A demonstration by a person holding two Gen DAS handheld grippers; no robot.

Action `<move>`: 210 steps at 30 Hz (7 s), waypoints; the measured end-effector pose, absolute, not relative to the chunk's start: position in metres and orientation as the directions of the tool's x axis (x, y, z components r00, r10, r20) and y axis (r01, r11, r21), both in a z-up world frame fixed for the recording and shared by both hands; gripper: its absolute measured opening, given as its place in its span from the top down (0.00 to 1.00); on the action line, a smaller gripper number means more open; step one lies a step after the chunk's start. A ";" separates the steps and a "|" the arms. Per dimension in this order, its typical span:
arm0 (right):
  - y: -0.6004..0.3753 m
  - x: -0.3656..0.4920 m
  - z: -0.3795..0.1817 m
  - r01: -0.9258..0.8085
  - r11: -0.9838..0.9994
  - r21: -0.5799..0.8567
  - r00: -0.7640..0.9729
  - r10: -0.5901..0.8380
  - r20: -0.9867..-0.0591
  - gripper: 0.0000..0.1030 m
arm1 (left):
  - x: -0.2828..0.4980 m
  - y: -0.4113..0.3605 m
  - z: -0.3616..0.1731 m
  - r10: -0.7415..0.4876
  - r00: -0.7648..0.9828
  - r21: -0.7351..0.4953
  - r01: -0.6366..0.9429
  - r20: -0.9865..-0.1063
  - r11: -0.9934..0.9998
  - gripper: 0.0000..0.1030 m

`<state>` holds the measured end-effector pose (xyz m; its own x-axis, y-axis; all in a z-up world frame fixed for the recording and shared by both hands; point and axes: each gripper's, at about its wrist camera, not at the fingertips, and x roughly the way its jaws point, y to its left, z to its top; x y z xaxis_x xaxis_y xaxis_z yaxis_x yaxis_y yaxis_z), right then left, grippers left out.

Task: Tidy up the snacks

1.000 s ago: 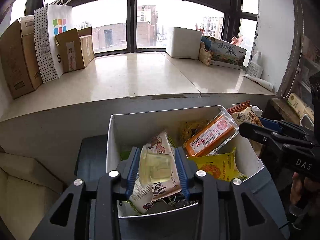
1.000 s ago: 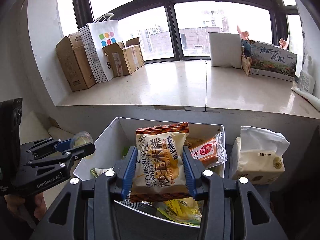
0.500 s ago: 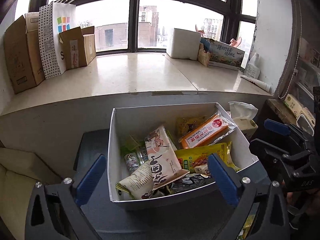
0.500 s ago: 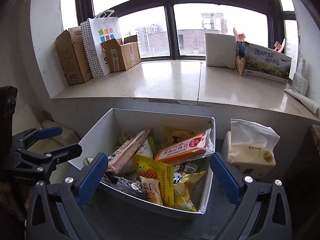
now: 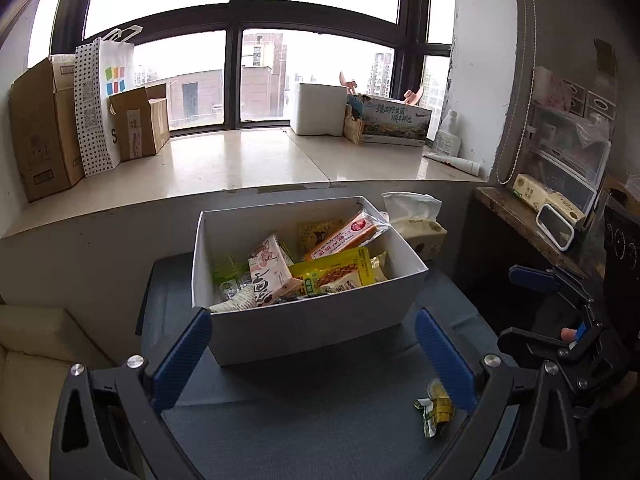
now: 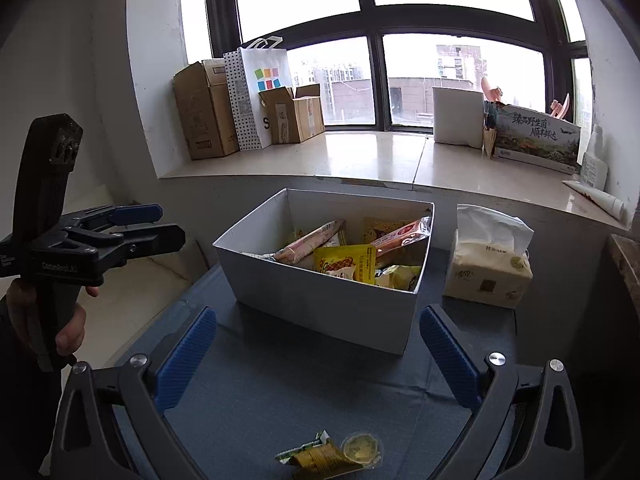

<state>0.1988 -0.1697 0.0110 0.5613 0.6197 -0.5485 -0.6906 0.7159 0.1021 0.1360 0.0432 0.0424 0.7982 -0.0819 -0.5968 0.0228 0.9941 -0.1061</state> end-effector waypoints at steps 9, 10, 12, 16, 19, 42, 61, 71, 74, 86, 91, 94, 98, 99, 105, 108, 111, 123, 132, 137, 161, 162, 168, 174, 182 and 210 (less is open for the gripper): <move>-0.209 0.159 -0.050 -0.635 0.752 0.177 0.526 0.589 -0.613 0.00 | 0.064 0.023 -0.012 -0.132 0.757 -0.184 0.015 -0.640 0.983 0.00; -0.211 0.156 -0.060 -0.626 0.758 0.184 0.521 0.581 -0.625 0.00 | 0.060 0.023 -0.020 -0.134 0.748 -0.197 0.004 -0.650 0.980 0.00; -0.213 0.151 -0.080 -0.601 0.768 0.221 0.493 0.574 -0.654 0.00 | 0.053 0.022 -0.033 -0.140 0.729 -0.219 -0.014 -0.670 0.976 0.00; -0.206 0.143 -0.113 -0.585 0.769 0.258 0.439 0.568 -0.696 0.00 | 0.045 0.023 -0.049 -0.139 0.705 -0.232 -0.038 -0.696 0.972 0.00; -0.194 0.144 -0.129 -0.584 0.776 0.240 0.423 0.543 -0.725 0.00 | 0.042 0.025 -0.052 -0.137 0.699 -0.232 -0.042 -0.701 0.972 0.00; -0.183 0.153 -0.136 -0.612 0.752 0.244 0.426 0.574 -0.699 0.50 | 0.067 -0.005 -0.070 -0.163 0.635 -0.176 0.043 -0.755 0.984 0.00; -0.325 0.118 -0.107 -0.348 0.856 0.381 0.600 0.516 -0.611 0.50 | 0.209 -0.129 -0.124 -0.171 0.523 -0.089 0.178 -0.835 0.980 0.46; -0.317 0.120 -0.112 -0.375 0.841 0.391 0.578 0.542 -0.611 0.50 | 0.186 -0.100 -0.113 -0.211 0.563 -0.141 0.166 -0.799 0.976 0.63; -0.307 0.122 -0.111 -0.397 0.831 0.390 0.566 0.556 -0.609 0.50 | 0.162 -0.077 -0.092 -0.222 0.606 -0.163 0.153 -0.764 0.975 0.63; -0.205 0.169 -0.052 -0.615 0.733 0.291 0.516 0.653 -0.555 0.50 | 0.120 0.039 0.011 -0.075 0.775 -0.163 -0.036 -0.627 0.986 0.63; -0.158 0.223 -0.007 -0.664 0.698 0.268 0.511 0.685 -0.519 0.50 | 0.163 0.077 0.038 -0.034 0.803 -0.159 -0.077 -0.595 0.984 0.63; -0.131 0.267 0.012 -0.664 0.699 0.266 0.514 0.685 -0.516 0.50 | 0.201 0.091 0.041 -0.010 0.796 -0.144 -0.098 -0.605 0.985 0.63; -0.105 0.321 0.024 -0.638 0.722 0.268 0.526 0.663 -0.533 0.50 | 0.247 0.098 0.030 0.015 0.771 -0.117 -0.116 -0.636 0.986 0.63; -0.100 0.331 0.025 -0.631 0.730 0.264 0.532 0.655 -0.537 0.50 | 0.254 0.098 0.027 0.019 0.770 -0.109 -0.115 -0.638 0.987 0.63; -0.091 0.378 0.014 -0.539 0.792 0.287 0.552 0.590 -0.589 0.07 | 0.277 0.109 0.010 0.018 0.745 -0.130 -0.141 -0.667 0.981 0.00; -0.099 0.378 0.007 -0.523 0.794 0.310 0.558 0.594 -0.579 0.06 | 0.273 0.112 0.008 0.030 0.743 -0.116 -0.145 -0.668 0.983 0.00; -0.104 0.377 -0.001 -0.504 0.812 0.294 0.568 0.568 -0.595 0.00 | 0.271 0.115 0.004 0.035 0.736 -0.116 -0.152 -0.676 0.982 0.00; -0.128 0.310 0.030 -0.562 0.796 0.224 0.640 0.590 -0.492 0.00 | 0.202 0.085 0.041 0.074 0.804 -0.074 -0.145 -0.591 0.987 0.00; -0.161 0.211 0.046 -0.607 0.776 0.170 0.655 0.610 -0.446 0.00 | 0.105 0.045 0.075 0.028 0.847 -0.086 -0.087 -0.531 0.992 0.00; -0.176 0.171 0.047 -0.651 0.721 0.237 0.586 0.676 -0.447 0.00 | 0.069 0.027 0.073 0.042 0.845 -0.085 -0.103 -0.534 0.991 0.00; -0.195 0.112 0.015 -0.576 0.796 0.186 0.633 0.578 -0.514 0.00 | 0.034 0.000 0.029 0.041 0.783 -0.096 -0.128 -0.620 0.987 0.00; -0.195 0.112 0.015 -0.578 0.795 0.184 0.633 0.579 -0.513 0.00 | 0.034 0.000 0.029 0.041 0.783 -0.096 -0.128 -0.621 0.987 0.00; -0.193 0.112 0.014 -0.583 0.790 0.189 0.626 0.585 -0.516 0.00 | 0.035 0.001 0.028 0.039 0.778 -0.097 -0.127 -0.627 0.987 0.00; -0.194 0.113 0.013 -0.583 0.790 0.189 0.624 0.584 -0.519 0.00 | 0.035 0.002 0.026 0.039 0.776 -0.101 -0.131 -0.629 0.986 0.00; -0.194 0.112 0.012 -0.589 0.783 0.199 0.616 0.594 -0.517 0.00 | 0.035 0.004 0.025 0.046 0.774 -0.096 -0.137 -0.631 0.986 0.00; -0.191 0.110 0.009 -0.601 0.776 0.193 0.605 0.599 -0.525 0.00 | 0.034 0.005 0.023 0.041 0.774 -0.106 -0.138 -0.632 0.985 0.00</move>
<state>0.1102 -0.1910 0.0092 0.6048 0.5990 -0.5248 -0.6006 0.7758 0.1934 0.0343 0.0052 0.0234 0.7742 0.0409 -0.6316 -0.1383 0.9847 -0.1057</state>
